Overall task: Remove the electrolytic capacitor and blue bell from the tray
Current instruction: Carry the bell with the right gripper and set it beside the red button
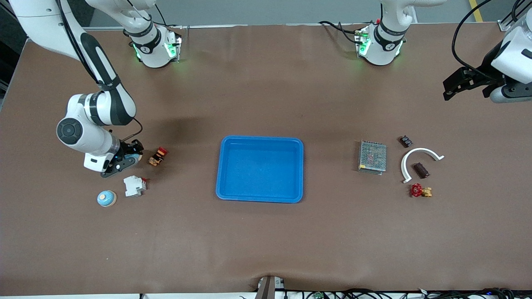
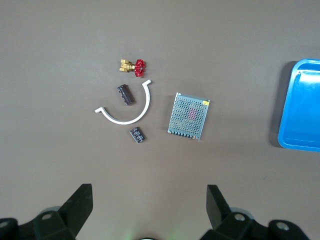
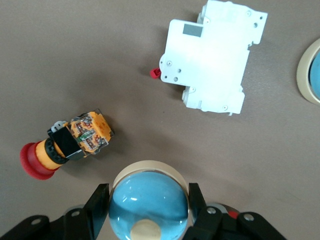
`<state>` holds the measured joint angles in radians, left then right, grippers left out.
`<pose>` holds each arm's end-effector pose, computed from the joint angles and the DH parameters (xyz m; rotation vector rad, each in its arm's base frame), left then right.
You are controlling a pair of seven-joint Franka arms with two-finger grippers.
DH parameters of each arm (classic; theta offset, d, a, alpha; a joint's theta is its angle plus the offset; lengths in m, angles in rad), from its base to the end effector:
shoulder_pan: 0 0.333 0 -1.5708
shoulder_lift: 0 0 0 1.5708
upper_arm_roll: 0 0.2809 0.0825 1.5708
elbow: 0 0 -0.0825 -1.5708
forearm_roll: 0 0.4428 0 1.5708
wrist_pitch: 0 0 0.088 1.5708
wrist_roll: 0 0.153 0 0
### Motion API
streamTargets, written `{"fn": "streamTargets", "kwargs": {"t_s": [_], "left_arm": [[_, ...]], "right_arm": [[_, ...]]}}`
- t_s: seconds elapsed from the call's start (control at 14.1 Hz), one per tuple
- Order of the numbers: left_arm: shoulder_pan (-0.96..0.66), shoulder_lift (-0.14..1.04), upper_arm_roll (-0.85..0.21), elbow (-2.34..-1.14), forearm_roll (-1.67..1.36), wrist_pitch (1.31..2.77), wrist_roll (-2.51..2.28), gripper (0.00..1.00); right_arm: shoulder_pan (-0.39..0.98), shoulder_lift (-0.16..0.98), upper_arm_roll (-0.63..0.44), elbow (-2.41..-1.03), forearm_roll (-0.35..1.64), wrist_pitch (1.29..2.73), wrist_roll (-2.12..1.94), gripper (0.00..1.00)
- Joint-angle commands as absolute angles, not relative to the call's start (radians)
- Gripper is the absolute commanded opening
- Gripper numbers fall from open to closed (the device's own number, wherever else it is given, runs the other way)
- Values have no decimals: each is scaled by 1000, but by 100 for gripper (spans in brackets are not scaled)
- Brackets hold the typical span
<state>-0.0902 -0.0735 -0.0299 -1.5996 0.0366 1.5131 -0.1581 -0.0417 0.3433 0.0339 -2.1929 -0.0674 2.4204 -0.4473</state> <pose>0.5827 -0.0650 0.5674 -3.1008 -0.0620 0.0117 0.5619 -0.0051 0.0906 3.0387 0.7620 -0.1867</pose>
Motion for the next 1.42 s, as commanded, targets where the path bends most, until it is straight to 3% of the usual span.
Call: {"fn": "streamTargets", "kwargs": {"t_s": [0.0,0.64,0.71,0.78,0.85,1.06,1.34], "left_arm": [[-94,-66,-26,-1578,37,1494,-147,100],[-100,-61,-32,-1583,37,1493,-149,100],[-97,-61,-32,-1583,37,1493,-149,100],[-95,-61,-32,-1586,37,1493,-149,100],[-95,-60,-32,-1588,38,1493,-149,100],[-100,-52,-32,-1580,38,1494,-150,100],[-101,-51,-34,-1580,46,1494,-149,100]], "right_arm": [[-66,337,54,-2224,-83,2460,-457,36],[-66,380,55,-2224,-83,2507,-456,41],[-66,379,55,-2224,-83,2505,-456,58],[-66,377,55,-2223,-83,2505,-454,88],[-77,377,55,-2223,-81,2499,-454,100],[-86,364,58,-2223,-81,2485,-446,100],[-55,310,66,-2140,-72,2288,-385,100]]}}
